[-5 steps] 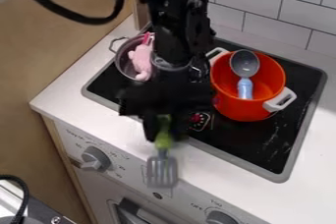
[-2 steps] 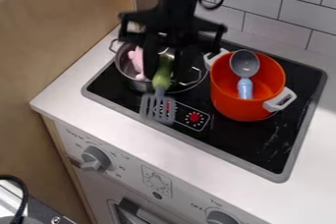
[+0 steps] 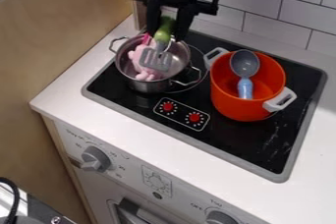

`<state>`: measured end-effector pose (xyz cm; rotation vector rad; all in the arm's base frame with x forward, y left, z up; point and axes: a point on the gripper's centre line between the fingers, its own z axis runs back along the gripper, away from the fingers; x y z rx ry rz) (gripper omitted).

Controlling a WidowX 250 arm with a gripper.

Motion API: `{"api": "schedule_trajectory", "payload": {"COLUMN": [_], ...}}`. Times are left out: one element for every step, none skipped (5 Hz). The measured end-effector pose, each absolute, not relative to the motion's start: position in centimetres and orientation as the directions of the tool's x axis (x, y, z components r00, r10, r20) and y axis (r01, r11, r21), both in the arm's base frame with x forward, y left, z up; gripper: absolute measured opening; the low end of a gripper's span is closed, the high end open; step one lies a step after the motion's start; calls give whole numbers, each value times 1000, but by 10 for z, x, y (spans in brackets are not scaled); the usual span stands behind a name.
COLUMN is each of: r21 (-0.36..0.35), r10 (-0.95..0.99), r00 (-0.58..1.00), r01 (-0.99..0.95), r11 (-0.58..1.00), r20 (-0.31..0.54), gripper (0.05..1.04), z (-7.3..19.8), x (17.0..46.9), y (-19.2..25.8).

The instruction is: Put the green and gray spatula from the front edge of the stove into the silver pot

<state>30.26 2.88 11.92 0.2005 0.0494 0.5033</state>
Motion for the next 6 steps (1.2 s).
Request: {"api": "schedule_trajectory", "payload": {"r21": [180, 163, 141, 128, 137, 161], "r10": [457, 441, 430, 440, 433, 440], "r00": [889, 897, 902, 895, 900, 898], "r01": [-454, -440, -432, -445, -437, -438], "r11": [873, 883, 891, 886, 889, 885], "r20": [28, 32, 50, 69, 59, 21], "gripper": [392, 392, 392, 438, 731, 975], "z": [111, 101, 92, 88, 88, 89], "x": [317, 328, 335, 338, 336, 329], "y": [37, 44, 46, 46, 46, 45]}}
